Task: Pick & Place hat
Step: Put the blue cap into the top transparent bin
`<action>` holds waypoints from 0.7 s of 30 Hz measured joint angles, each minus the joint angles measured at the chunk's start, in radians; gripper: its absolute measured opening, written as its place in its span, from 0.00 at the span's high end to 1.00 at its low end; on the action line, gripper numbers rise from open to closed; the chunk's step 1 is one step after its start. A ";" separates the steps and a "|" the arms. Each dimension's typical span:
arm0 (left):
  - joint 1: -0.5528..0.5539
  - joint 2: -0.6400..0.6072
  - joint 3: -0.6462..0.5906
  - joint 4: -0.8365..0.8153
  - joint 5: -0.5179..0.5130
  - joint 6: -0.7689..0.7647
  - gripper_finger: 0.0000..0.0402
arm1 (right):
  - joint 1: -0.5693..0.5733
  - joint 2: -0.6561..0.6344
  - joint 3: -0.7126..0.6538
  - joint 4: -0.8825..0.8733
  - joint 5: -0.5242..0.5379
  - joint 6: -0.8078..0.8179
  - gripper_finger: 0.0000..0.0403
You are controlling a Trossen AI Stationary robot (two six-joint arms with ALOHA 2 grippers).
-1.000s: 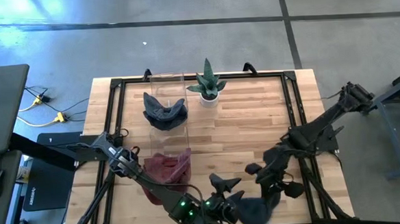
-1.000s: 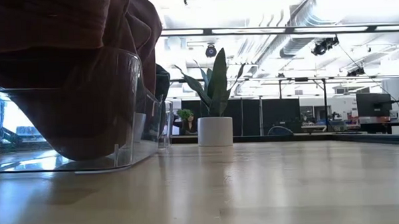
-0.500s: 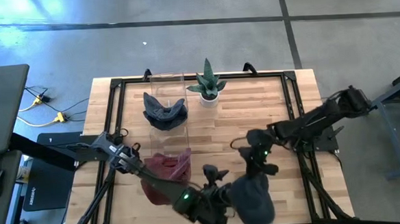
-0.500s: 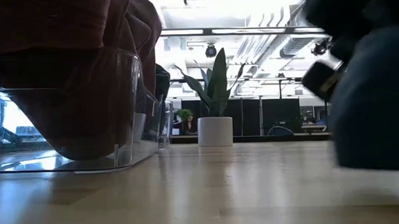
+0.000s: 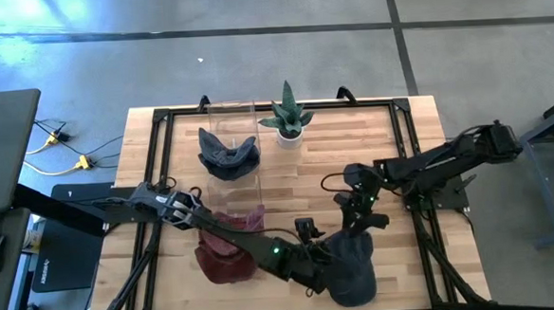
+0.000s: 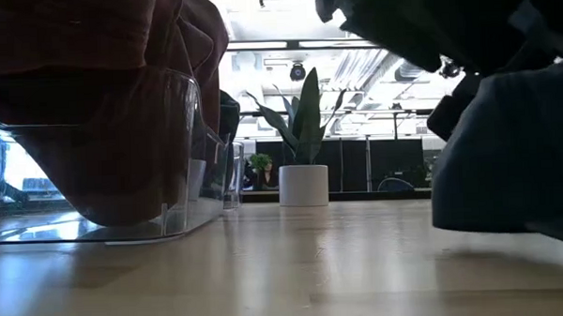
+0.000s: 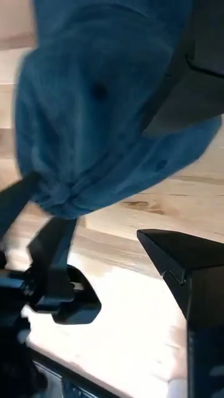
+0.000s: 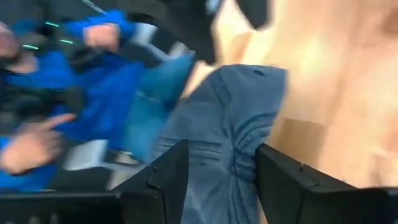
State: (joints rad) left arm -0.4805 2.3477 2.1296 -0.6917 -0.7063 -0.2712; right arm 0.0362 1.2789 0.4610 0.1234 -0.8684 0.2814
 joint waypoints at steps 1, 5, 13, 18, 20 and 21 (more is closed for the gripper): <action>0.004 0.000 0.000 0.012 0.004 -0.008 0.38 | 0.003 -0.027 0.000 -0.040 0.042 -0.019 0.60; 0.023 -0.001 0.002 0.067 0.103 -0.030 0.38 | 0.028 -0.164 0.000 -0.195 0.239 -0.054 0.60; 0.107 -0.001 0.002 0.135 0.260 -0.138 0.38 | 0.215 -0.414 0.000 -0.397 0.639 0.044 0.60; 0.159 0.009 0.002 0.139 0.373 -0.199 0.38 | 0.415 -0.439 0.000 -0.360 0.809 0.136 0.60; 0.173 0.023 0.002 0.137 0.433 -0.215 0.38 | 0.496 -0.425 0.000 -0.324 0.864 0.165 0.60; 0.181 0.035 0.002 0.143 0.471 -0.223 0.38 | 0.534 -0.416 0.000 -0.297 0.885 0.173 0.60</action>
State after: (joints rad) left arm -0.2999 2.3830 2.1315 -0.5488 -0.2354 -0.4940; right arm 0.5700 0.8630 0.4606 -0.1737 0.0170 0.4548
